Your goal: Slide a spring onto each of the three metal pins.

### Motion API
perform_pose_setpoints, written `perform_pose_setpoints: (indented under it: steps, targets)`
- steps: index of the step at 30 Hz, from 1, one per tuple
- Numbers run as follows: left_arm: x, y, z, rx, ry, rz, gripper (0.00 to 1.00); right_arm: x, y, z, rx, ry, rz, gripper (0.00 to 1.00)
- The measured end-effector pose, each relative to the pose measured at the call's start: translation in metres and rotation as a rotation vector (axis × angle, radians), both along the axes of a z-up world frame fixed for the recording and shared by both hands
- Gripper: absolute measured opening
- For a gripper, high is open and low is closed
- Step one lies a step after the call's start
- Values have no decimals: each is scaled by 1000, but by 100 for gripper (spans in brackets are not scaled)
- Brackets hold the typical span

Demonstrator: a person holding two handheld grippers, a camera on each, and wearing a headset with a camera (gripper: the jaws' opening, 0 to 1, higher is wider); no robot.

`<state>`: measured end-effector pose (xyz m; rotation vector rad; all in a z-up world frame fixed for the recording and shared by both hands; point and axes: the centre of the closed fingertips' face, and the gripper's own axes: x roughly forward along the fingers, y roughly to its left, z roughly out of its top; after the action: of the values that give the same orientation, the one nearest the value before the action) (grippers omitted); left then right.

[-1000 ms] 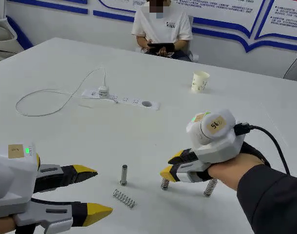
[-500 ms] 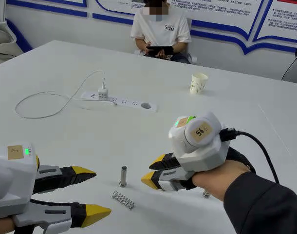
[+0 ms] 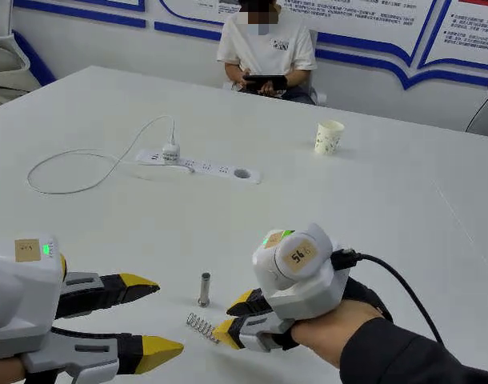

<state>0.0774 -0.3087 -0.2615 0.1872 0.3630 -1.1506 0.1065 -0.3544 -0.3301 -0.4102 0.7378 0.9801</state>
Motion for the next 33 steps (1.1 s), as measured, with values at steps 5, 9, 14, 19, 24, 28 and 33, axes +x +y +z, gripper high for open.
perform_pose_setpoints:
  steps: [5, 9, 14, 19, 24, 28, 33]
  targets:
    - [0, 1, 0, -1, 2, 3, 50, 0, 1, -10, 2, 13, -19, 20]
    - [0, 0, -1, -2, 5, 3, 50, 0, 3, -15, 5, 14, -30, 18]
    - [-1, 0, -2, -2, 6, 3, 50, 0, 5, -19, 9, 14, -44, 16]
    - [0, 1, -2, -2, 7, 6, 50, 1, 4, -22, 8, 12, -52, 15]
    - [0, 1, -3, 0, 9, 5, 50, 2, 3, -21, 5, 1, -53, 12]
    - [0, 1, -3, 2, 9, 4, 50, 1, 1, -19, -1, -1, -50, 12]
    - [-1, 1, -4, 5, 11, 0, 49, 0, 0, -14, -4, -8, -43, 12]
